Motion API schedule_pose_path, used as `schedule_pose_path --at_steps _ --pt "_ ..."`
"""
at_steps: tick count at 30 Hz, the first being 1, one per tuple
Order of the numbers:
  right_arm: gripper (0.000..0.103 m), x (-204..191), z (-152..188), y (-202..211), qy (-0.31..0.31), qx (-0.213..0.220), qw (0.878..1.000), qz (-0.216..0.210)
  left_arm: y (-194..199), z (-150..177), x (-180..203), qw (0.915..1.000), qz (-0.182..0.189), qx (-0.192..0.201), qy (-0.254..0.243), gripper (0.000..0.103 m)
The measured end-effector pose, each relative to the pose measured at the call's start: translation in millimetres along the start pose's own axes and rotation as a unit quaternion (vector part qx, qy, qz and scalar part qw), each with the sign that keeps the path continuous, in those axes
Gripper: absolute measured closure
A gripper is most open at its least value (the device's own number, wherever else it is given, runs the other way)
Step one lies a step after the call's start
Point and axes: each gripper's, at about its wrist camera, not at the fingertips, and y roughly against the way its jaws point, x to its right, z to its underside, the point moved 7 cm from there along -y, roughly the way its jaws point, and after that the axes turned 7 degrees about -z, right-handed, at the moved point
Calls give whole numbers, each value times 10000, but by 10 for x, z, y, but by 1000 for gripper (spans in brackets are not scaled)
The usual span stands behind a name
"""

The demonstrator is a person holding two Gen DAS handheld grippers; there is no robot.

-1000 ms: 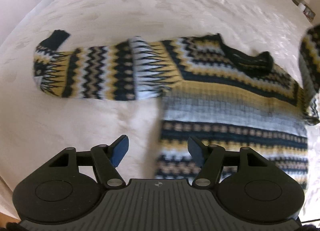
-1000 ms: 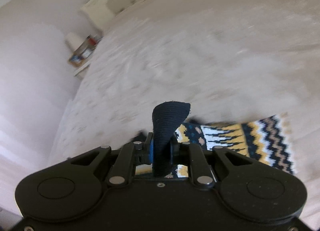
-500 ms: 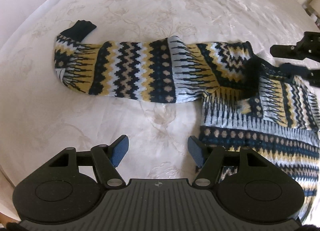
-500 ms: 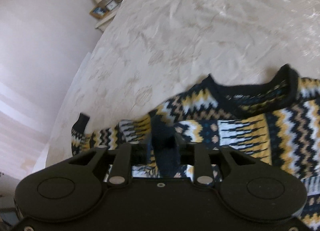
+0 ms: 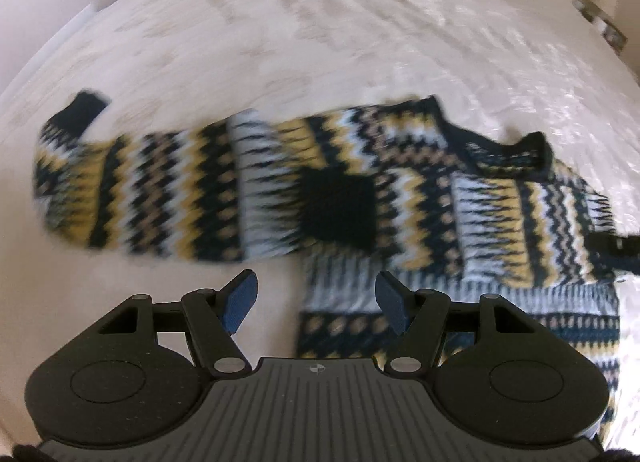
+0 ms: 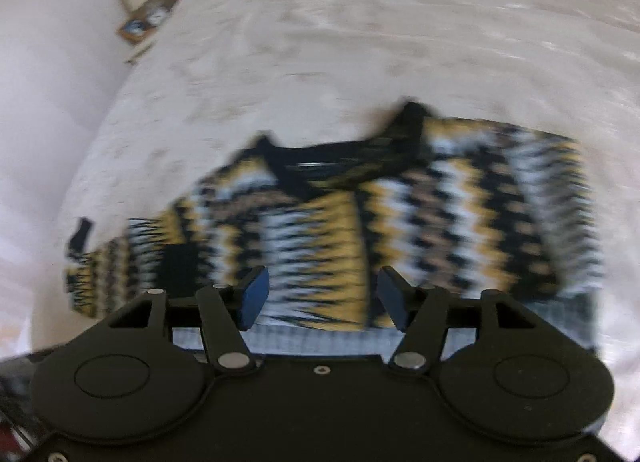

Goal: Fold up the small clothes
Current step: 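Carry the held sleeve across the sweater body with the right tool, then open the right tool to lay the cuff on the body, withdraw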

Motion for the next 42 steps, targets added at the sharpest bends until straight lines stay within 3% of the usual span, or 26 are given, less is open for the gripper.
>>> schedule_pose_path --at_steps 6,12,16,24,31,33,34,35,37,42 --pt "38 666 -52 251 -400 143 9976 540 -251 -231 527 9995 -2 20 -310 39" --pt "37 1169 -202 287 -748 63 9916 1051 -683 -261 686 9969 -382 -569 -384 39" --pt "29 1321 -337 150 -744 -151 9887 1296 -897 -227 678 9945 -457 -868 -376 37" --pt "29 1481 -585 -197 -973 -122 9902 996 -1032 -231 704 9923 -532 -1020 -460 28" --pt "29 1566 -607 -317 -1119 -148 9903 811 -1069 -231 685 9933 -471 -997 -346 23" --pt "40 1538 -598 -336 -1007 -251 9910 842 -1076 -241 674 9938 -478 -952 -323 22" --pt "58 1509 -597 -338 -888 -312 9917 881 -1084 -238 671 9940 -479 -932 -316 22" --pt "86 1484 -603 -338 -774 -389 9916 960 -1097 -239 678 9941 -480 -924 -311 22" --pt "87 1447 -608 -289 -602 -529 9885 1282 -1073 -238 674 9941 -480 -927 -291 21" --pt "85 1525 -582 -308 -781 -680 9811 1637 -1081 -230 684 9944 -460 -917 -262 18"
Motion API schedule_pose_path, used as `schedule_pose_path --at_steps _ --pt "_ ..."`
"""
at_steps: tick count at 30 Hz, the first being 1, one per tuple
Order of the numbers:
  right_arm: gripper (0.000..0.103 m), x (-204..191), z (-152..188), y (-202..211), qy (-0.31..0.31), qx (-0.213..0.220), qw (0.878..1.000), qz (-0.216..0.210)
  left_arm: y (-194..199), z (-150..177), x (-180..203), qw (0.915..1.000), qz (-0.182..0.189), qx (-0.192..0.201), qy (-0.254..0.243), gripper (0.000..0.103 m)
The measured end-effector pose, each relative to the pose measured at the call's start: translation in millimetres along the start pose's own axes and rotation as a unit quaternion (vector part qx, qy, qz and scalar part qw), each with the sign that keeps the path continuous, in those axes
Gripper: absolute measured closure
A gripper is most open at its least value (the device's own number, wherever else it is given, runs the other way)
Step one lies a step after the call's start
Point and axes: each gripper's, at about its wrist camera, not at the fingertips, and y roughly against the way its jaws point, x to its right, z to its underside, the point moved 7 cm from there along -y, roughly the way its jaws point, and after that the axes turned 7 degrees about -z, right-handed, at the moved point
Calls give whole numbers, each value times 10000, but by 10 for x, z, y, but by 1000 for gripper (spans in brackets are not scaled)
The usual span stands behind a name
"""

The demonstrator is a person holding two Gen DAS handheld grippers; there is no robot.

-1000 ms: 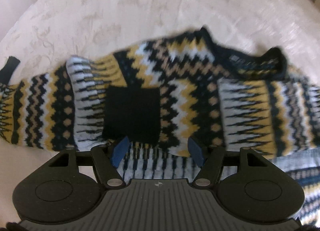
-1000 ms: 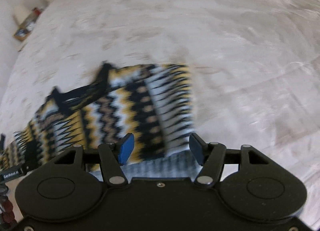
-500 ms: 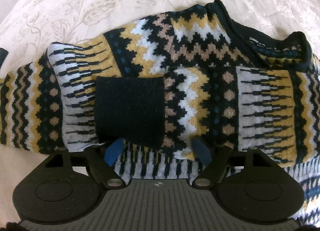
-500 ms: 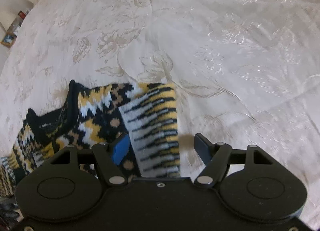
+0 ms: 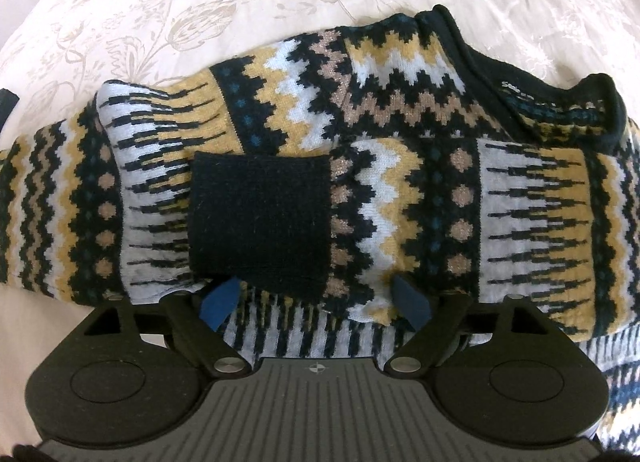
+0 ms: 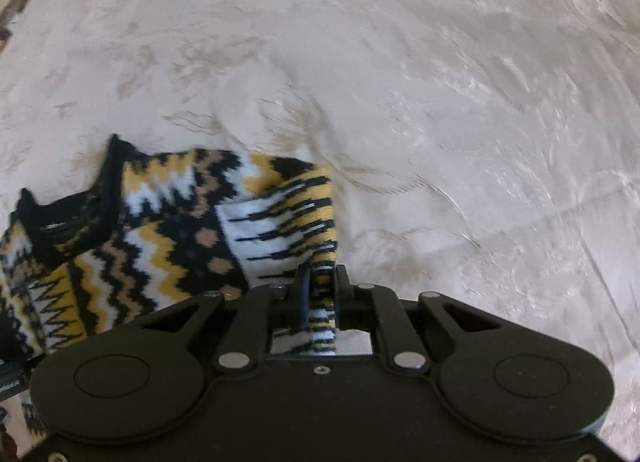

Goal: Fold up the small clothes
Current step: 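Open the right tool to lay the cuff on the body, withdraw, then move the left tool toward the cuff of the other sleeve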

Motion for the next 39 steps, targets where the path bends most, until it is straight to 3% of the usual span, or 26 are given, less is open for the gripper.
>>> schedule_pose_path --at_steps 1,3,8,14,21,26,29,34,35,39 --pt "83 3 2 -17 33 -16 10000 70 -5 -1 -2 10000 3 -7 11 17" --pt "68 -21 0 -32 163 0 9996 231 -16 -1 2 10000 3 -20 22 17" --pt "17 21 31 -103 332 -12 9980 544 -13 -9 12 10000 -50 -70 22 16" --pt "0 193 81 -225 7 -137 9995 278 -22 -50 16 9998 -34 -182 34 16" --pt "0 351 21 -354 -340 -202 9992 94 -82 -169 8 9984 -68 -560 66 13" --pt "0 411 61 -323 -496 208 9984 193 -117 -229 -19 9975 -2 -704 75 13" --pt "0 441 77 -325 -476 234 9985 163 -132 -261 -30 9972 29 -743 36 13" --pt "5 343 104 -128 -684 269 9969 287 -5 -317 -70 9963 -46 -858 46 19" --pt "10 324 92 -67 -655 321 9967 357 44 -317 -77 9960 -85 -891 34 20" --pt "11 113 70 264 -373 502 9962 608 348 -285 -104 9961 -122 -876 14 20"
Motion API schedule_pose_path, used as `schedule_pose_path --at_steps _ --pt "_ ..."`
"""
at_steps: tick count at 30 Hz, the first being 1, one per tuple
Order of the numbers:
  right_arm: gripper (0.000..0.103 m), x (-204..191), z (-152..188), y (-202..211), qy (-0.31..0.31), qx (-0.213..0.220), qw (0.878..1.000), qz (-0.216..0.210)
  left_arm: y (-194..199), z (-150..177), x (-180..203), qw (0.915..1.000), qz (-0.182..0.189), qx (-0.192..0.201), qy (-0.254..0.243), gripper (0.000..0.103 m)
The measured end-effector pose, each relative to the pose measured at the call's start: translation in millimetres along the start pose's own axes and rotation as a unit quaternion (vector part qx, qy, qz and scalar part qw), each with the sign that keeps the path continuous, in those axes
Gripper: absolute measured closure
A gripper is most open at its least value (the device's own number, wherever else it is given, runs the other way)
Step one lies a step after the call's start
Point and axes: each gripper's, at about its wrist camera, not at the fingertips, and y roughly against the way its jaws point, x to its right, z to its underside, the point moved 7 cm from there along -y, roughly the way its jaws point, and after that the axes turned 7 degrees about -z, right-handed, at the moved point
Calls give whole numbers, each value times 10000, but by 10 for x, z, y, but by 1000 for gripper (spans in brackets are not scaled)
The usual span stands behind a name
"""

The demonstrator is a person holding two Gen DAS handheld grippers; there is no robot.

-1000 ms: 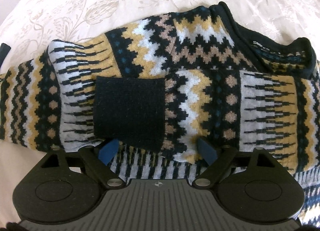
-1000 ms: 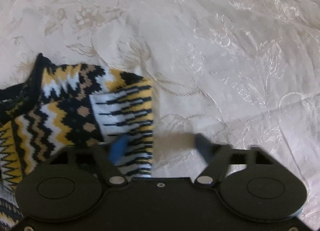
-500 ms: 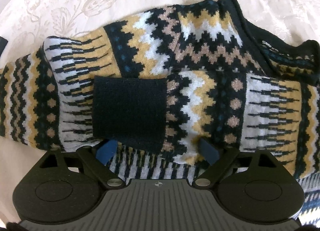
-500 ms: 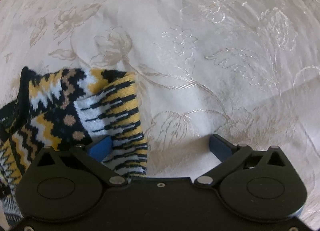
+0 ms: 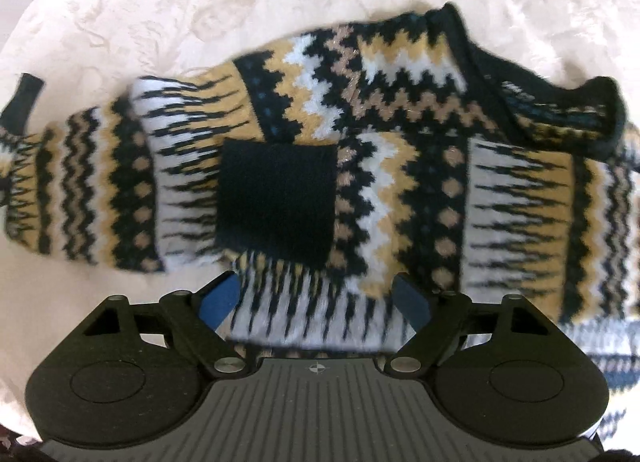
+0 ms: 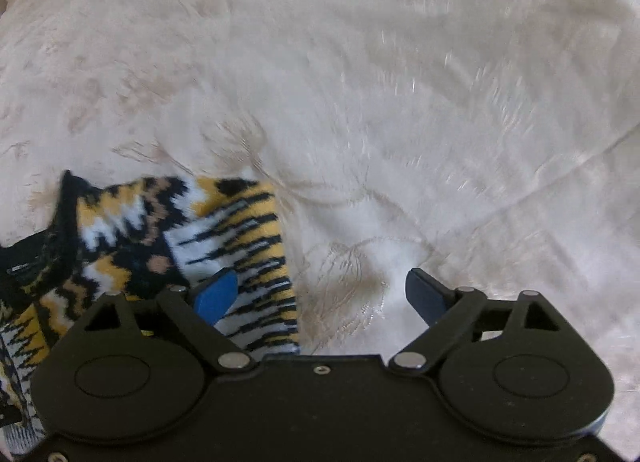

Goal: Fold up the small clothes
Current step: 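Move the left tool toward the cuff of the other sleeve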

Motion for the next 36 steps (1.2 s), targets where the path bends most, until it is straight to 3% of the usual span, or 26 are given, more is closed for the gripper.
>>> schedule_pose_path --at_steps 5,11,15,24,30,36 --pt "11 -436 151 483 675 -202 9975 86 457 209 -60 9999 135 -1 65 20" --pt "11 -956 546 940 1083 -530 9921 -334 874 615 -129 9996 268 39 29 20" --pt "11 -1104 781 1120 1234 -713 9885 -501 1030 899 -143 9991 418 -11 11 20" --pt "11 -1151 1236 1339 1507 -1029 9811 -644 1092 1398 -200 9980 580 -204 121 20" --pt "11 -1184 1409 1356 1735 -1148 9753 -741 1090 1556 -343 9973 485 -212 501 20" --pt "11 -1309 1518 1335 1972 -1216 9688 -882 1093 1617 -666 9943 310 23 1024 24"
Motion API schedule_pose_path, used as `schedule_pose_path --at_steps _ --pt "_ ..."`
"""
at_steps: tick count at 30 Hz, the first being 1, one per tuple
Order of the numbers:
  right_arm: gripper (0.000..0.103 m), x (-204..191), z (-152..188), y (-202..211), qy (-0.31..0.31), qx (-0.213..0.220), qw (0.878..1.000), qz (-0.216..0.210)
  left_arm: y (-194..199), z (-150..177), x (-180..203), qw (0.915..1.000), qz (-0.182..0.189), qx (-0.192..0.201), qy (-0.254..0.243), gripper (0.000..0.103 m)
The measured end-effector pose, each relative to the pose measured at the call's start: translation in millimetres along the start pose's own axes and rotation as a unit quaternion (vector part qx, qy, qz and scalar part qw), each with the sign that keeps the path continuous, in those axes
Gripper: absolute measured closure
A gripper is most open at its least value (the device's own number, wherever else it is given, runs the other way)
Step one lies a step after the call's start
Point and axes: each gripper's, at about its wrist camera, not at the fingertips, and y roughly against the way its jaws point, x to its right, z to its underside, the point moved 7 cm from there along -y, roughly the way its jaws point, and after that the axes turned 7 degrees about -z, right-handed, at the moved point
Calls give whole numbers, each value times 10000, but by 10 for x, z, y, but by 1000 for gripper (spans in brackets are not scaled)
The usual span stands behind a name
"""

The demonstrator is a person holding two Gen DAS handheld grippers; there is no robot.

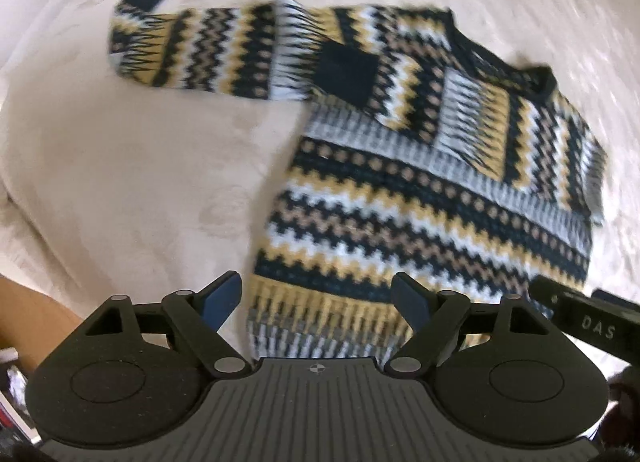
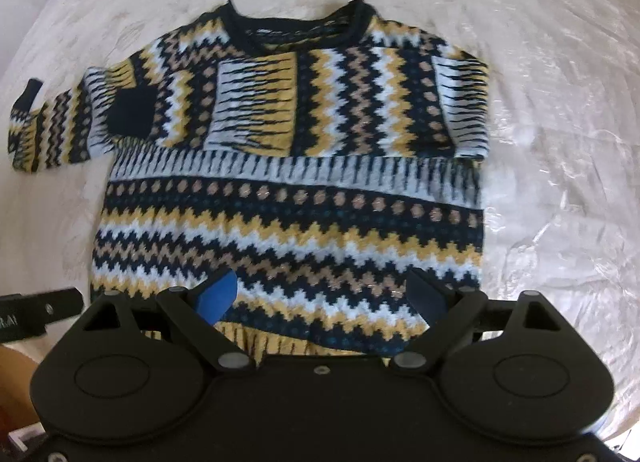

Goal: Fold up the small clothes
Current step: 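Move the left tool toward the cuff of the other sleeve, then grasp the dark ribbed cuff of the other sleeve with the left tool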

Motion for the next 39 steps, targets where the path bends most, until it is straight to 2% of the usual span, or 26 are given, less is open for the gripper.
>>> schedule_pose_path --at_steps 2,4,9,11,14,19,25,29,35,39 --pt "11 -56 -8 -12 57 16 10000 -5 -18 -43 -134 9997 91 117 189 35" --pt "11 -107 -32 -15 20 56 10000 -38 -48 -115 -269 9985 293 245 393 41" --pt "11 -263 -136 -21 -218 214 9995 -114 -180 -448 -719 9897 844 764 866 41" --pt "11 -345 -186 -22 -312 310 9990 -89 -267 -661 -936 9865 948 958 931 41" --pt "11 -489 -249 -75 -356 373 9987 6 -442 -998 -1225 9871 725 1170 817 41" --pt "18 -760 -339 -207 -470 387 9981 82 -684 -1583 -1703 9862 58 1566 530 41" --pt "18 -1045 -462 -289 -720 457 9963 90 -1027 -2198 -2071 9840 -457 1663 451 41" --pt "18 -1149 -551 -304 -857 452 9952 96 -1214 -2525 -2066 9820 -618 1765 263 41" --pt "18 -1188 -652 -333 -982 391 9942 192 -1506 -2797 -1944 9797 -746 1861 26 41" --pt "18 -1161 -689 -349 -1113 381 9928 210 -1725 -2882 -1918 9754 -1169 1859 -168 41"
